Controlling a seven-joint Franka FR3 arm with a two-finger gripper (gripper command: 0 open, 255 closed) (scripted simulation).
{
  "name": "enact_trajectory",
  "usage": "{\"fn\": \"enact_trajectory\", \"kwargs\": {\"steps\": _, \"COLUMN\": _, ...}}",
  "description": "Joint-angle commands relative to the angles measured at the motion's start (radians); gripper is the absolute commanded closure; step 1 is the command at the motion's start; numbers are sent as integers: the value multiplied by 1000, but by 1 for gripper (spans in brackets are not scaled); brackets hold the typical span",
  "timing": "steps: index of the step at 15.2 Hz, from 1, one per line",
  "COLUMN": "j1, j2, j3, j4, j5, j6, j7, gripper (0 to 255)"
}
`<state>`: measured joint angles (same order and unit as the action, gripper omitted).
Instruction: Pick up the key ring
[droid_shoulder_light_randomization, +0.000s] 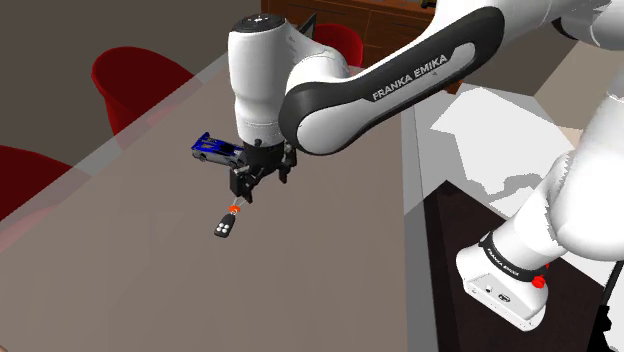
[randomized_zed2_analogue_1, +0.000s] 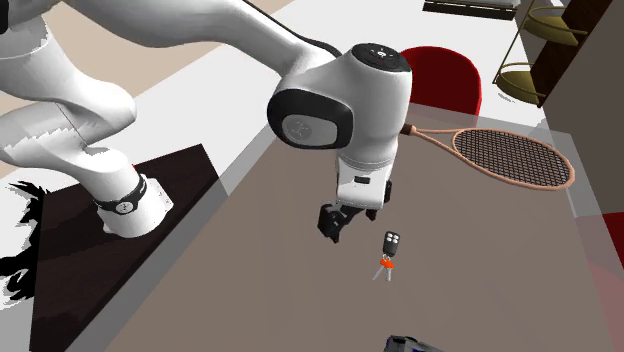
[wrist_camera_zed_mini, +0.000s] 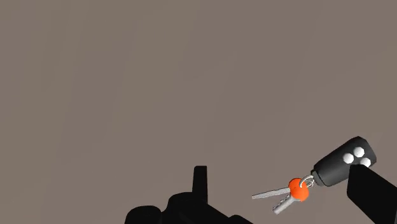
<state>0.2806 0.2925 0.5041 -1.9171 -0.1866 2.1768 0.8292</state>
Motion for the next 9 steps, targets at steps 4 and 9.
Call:
{"fn": "enact_trajectory", "kwargs": {"steps": 4, "j1": 92, "j2": 183, "j3": -17, "j4": 182, "j5": -87, "j6": -13, "j7": 75, "gripper": 0}}
{"fn": "enact_trajectory", "kwargs": {"steps": 9, "j1": 172, "j2": 334, "j3": -41, "j4": 348, "j5": -139, "j6": -31, "j7": 109, "gripper": 0}}
